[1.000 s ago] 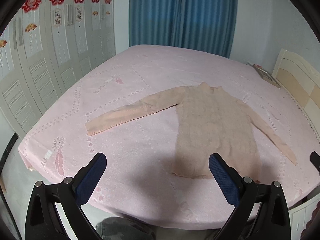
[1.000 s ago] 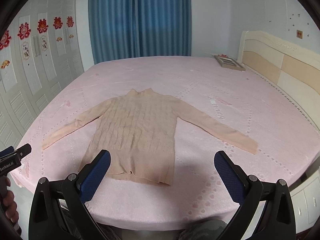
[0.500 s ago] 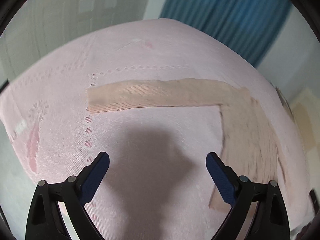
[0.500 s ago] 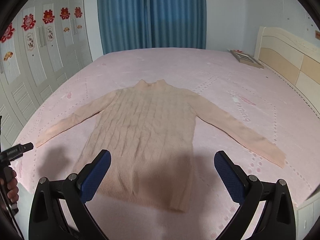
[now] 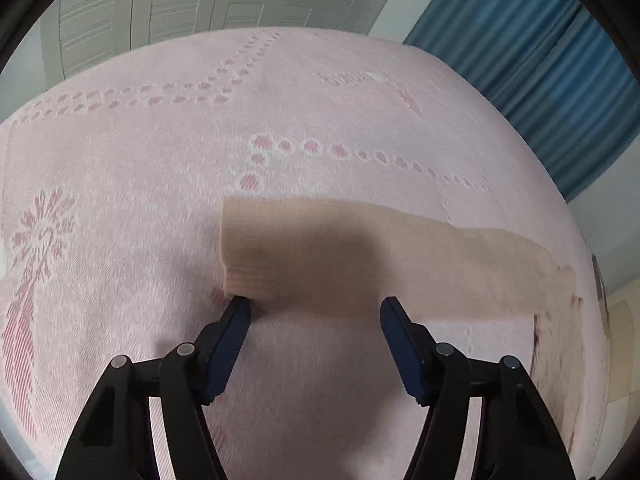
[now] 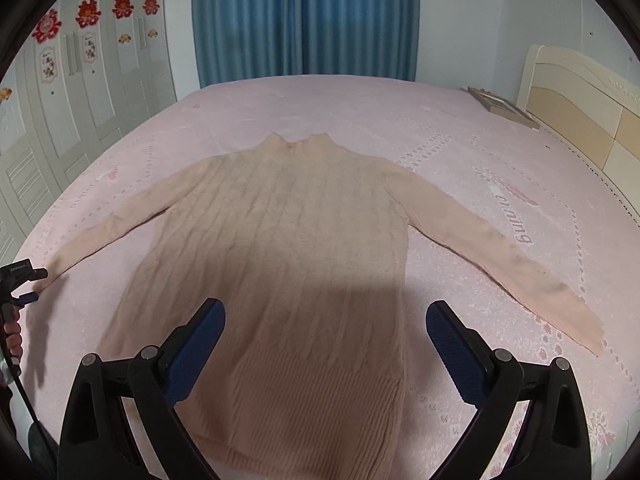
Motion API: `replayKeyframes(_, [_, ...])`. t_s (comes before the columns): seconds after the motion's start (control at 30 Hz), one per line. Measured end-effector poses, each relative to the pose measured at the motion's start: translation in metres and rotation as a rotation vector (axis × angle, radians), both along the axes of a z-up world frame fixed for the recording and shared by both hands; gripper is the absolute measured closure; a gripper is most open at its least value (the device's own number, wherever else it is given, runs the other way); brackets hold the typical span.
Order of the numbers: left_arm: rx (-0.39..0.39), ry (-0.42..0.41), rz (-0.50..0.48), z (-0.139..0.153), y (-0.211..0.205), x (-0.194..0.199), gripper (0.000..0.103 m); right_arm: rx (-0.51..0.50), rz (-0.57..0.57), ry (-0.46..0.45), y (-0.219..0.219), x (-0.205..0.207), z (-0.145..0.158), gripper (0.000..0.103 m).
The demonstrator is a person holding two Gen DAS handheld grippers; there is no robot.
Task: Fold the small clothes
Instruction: 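Reach the left tool to the sweater sleeve cuff and grasp it, then carry the held sleeve across the sweater body with the left tool, release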
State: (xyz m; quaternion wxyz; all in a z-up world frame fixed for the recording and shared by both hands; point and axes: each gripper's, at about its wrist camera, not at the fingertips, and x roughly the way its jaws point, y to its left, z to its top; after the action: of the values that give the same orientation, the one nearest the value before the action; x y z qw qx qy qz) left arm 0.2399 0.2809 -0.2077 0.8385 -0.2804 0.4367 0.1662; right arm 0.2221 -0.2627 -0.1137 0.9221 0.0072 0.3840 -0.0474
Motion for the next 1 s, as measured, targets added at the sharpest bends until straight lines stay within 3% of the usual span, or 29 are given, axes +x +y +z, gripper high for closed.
replayKeyframes(0.1, [0.088,0.030,0.024,-0.004,-0.002,0.016,0.064,0.005,-0.016,-0.007,-0.008,0.008,-0.003,0.003])
replayKeyframes(0.17, [0.133,0.043,0.035,-0.005,-0.003,0.024,0.092,0.010,-0.026,-0.015,-0.016,0.015,-0.005,0.003])
replayKeyframes(0.23, [0.171,0.049,0.020,-0.001,-0.005,0.034,0.093,0.006,-0.036,-0.018,-0.023,0.022,-0.006,0.003])
replayKeyframes(0.37, [0.330,0.028,-0.035,0.028,-0.029,0.056,0.093,0.016,-0.044,-0.046,-0.039,0.034,0.001,0.003])
replayKeyframes(0.57, [0.448,-0.127,-0.210,0.102,-0.126,0.086,0.094,-0.014,-0.097,-0.114,-0.067,0.035,0.012,0.003])
replayKeyframes(0.77, [0.462,-0.242,-0.393,0.148,-0.241,0.125,0.094,0.107,-0.177,-0.144,-0.121,0.017,-0.001,0.003])
replayKeyframes(1.0, [0.440,-0.306,-0.596,0.153,-0.380,0.139,0.094,0.154,-0.258,-0.173,-0.167,0.003,-0.008,0.003])
